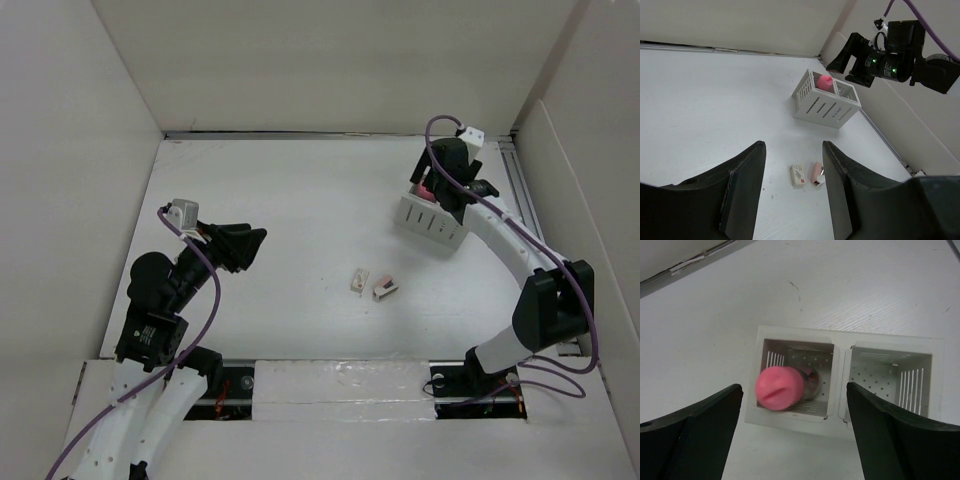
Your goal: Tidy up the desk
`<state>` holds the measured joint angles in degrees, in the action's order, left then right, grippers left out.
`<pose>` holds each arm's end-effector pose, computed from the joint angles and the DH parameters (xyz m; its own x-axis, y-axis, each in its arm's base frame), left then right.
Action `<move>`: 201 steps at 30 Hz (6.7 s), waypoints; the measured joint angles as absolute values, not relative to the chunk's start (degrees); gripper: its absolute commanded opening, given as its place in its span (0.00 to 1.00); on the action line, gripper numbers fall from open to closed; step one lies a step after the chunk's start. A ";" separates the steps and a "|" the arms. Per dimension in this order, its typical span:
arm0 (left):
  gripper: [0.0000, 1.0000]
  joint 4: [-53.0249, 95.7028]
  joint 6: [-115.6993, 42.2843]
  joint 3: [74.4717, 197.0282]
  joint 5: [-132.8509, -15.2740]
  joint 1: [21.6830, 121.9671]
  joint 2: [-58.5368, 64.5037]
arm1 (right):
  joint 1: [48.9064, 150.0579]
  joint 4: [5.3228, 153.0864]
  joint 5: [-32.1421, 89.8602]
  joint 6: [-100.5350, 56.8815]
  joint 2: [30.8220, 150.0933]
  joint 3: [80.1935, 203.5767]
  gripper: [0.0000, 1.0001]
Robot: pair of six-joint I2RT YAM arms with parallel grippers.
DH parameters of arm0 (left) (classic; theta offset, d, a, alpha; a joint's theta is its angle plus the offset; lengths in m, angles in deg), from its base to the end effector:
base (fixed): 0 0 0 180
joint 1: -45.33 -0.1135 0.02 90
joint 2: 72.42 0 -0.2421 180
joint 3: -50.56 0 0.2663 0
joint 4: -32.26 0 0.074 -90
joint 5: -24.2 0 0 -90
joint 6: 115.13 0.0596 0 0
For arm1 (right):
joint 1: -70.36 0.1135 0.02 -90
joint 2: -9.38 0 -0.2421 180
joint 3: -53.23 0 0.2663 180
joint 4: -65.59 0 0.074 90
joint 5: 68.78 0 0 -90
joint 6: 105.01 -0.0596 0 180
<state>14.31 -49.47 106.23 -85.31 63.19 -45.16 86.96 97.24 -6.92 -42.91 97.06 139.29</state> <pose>0.1529 -0.0702 0.3747 -0.0905 -0.3790 -0.9210 0.6194 0.7027 -0.3501 0.3743 0.0823 0.2784 -0.4057 0.3096 -0.8600 0.3573 0.9197 0.1626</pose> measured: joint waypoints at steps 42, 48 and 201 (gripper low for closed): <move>0.46 14.24 -49.49 106.23 -85.94 63.19 -45.16 | 117.56 101.94 -0.50 -71.76 90.54 106.85 0.71; 0.46 14.24 -49.51 106.23 -85.96 63.19 -45.27 | 115.65 98.29 -2.55 -72.31 94.24 108.82 0.50; 0.72 14.28 -49.25 106.23 -90.01 63.19 -44.02 | 104.46 80.22 46.06 -51.92 38.76 102.98 0.71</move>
<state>14.28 -49.25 106.23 -90.01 63.19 -44.02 104.46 80.22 46.06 -51.92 38.76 102.98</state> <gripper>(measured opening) 0.720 0.620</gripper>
